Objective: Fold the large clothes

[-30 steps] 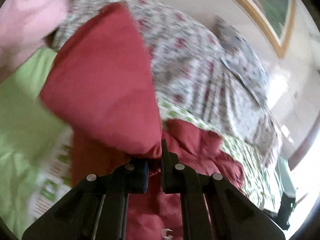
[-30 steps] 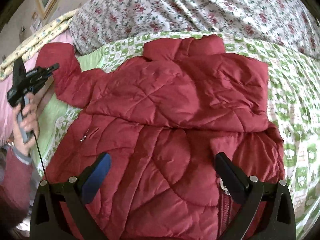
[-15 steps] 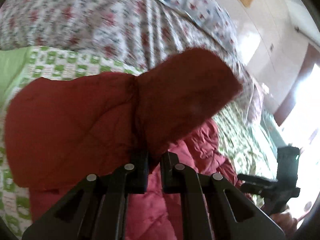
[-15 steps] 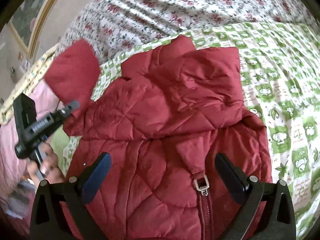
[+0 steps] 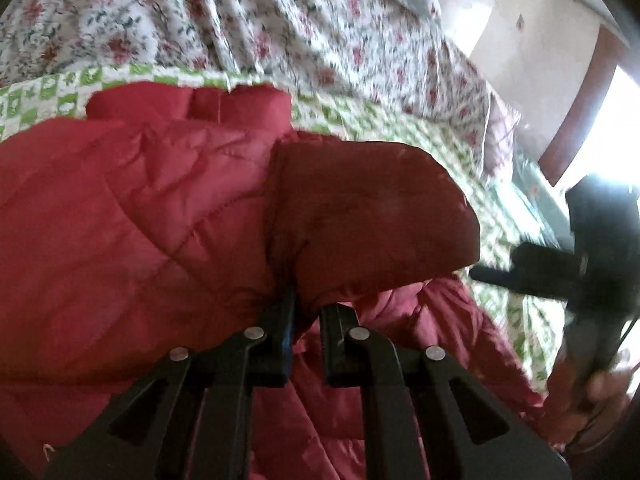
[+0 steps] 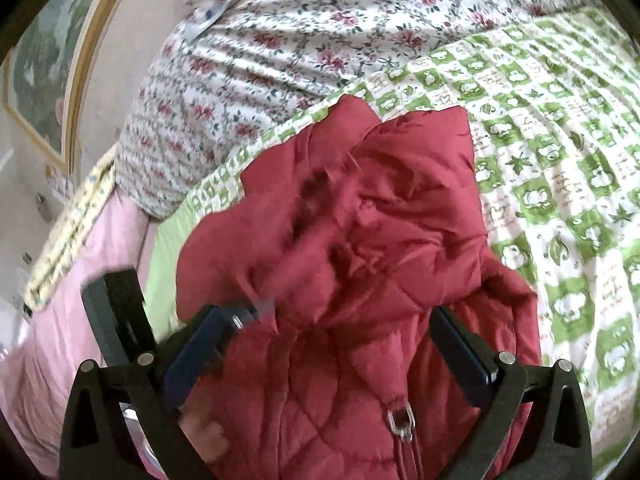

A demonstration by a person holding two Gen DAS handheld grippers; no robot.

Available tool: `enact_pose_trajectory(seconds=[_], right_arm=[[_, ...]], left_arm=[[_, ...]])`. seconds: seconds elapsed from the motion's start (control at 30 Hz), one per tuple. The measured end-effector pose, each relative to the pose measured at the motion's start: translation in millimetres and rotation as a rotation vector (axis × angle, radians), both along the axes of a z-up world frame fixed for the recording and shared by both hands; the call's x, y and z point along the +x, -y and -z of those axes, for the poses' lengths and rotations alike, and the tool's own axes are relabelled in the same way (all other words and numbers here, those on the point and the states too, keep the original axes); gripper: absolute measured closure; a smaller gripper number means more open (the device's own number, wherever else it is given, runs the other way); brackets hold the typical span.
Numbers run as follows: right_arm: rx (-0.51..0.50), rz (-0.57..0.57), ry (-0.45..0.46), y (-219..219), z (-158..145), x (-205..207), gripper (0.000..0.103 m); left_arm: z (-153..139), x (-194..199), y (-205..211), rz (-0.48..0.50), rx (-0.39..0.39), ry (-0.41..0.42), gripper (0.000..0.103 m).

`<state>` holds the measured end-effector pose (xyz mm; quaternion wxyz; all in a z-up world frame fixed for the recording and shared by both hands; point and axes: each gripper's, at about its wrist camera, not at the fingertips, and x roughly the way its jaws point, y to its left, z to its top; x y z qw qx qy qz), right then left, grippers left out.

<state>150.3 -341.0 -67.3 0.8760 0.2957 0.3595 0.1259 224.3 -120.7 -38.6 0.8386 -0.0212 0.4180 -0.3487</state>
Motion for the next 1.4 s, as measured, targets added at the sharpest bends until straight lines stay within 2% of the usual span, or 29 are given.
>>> enact_pose_trajectory(seconds=[0.13, 0.23, 0.27, 0.3, 0.33, 0.37, 0.5, 0.67, 0.77, 0.93, 1.03, 1.13, 1.17, 1.2, 1.23, 1.33, 1.4], right_arm=[[0.071, 0.005, -0.013, 7, 5, 28, 0.004], [0.108, -0.013, -0.048, 5, 13, 51, 0.02], [0.118, -0.023, -0.058, 4, 16, 57, 0.039], [0.125, -0.027, -0.07, 1, 19, 63, 0.064], [0.125, -0.026, -0.077, 1, 21, 66, 0.076], [0.121, -0.014, -0.084, 0, 23, 68, 0.084], [0.103, 0.015, -0.044, 4, 21, 65, 0.088], [0.074, 0.034, -0.021, 9, 15, 59, 0.09], [0.012, 0.039, -0.016, 10, 12, 56, 0.09], [-0.132, 0.053, -0.028, 9, 13, 52, 0.091], [-0.162, 0.061, -0.043, 12, 19, 53, 0.091], [-0.157, 0.064, -0.062, 16, 27, 55, 0.09], [-0.165, 0.072, -0.068, 17, 28, 54, 0.085], [-0.182, 0.088, -0.067, 17, 27, 53, 0.076], [-0.207, 0.116, -0.063, 16, 22, 49, 0.075], [-0.288, 0.176, 0.022, 8, -3, 32, 0.073], [-0.341, 0.172, 0.102, -8, -21, 23, 0.071]], left_arm=[[7, -2, 4, -0.008, 0.008, -0.014, 0.096], [6, -3, 4, -0.013, -0.001, -0.021, 0.096], [5, -3, 3, -0.015, -0.003, -0.026, 0.096], [5, -2, 4, -0.015, -0.004, -0.031, 0.094], [4, -3, 2, -0.014, -0.006, -0.041, 0.088], [5, -3, 2, -0.009, -0.01, -0.051, 0.085], [-1, -11, -13, 0.003, -0.042, -0.069, 0.079], [-19, -15, -44, -0.051, -0.077, -0.045, 0.078], [-35, -6, -69, -0.113, -0.079, -0.015, 0.078], [-45, 26, -105, -0.238, -0.026, 0.015, 0.078], [-39, 48, -116, -0.284, 0.017, 0.012, 0.078], [-20, 67, -113, -0.262, 0.063, -0.032, 0.078], [-11, 71, -112, -0.252, 0.078, -0.055, 0.078], [-2, 75, -108, -0.238, 0.1, -0.078, 0.078], [4, 75, -106, -0.237, 0.117, -0.087, 0.078], [16, 70, -106, -0.246, 0.127, -0.098, 0.078], [19, 66, -105, -0.255, 0.124, -0.094, 0.078]])
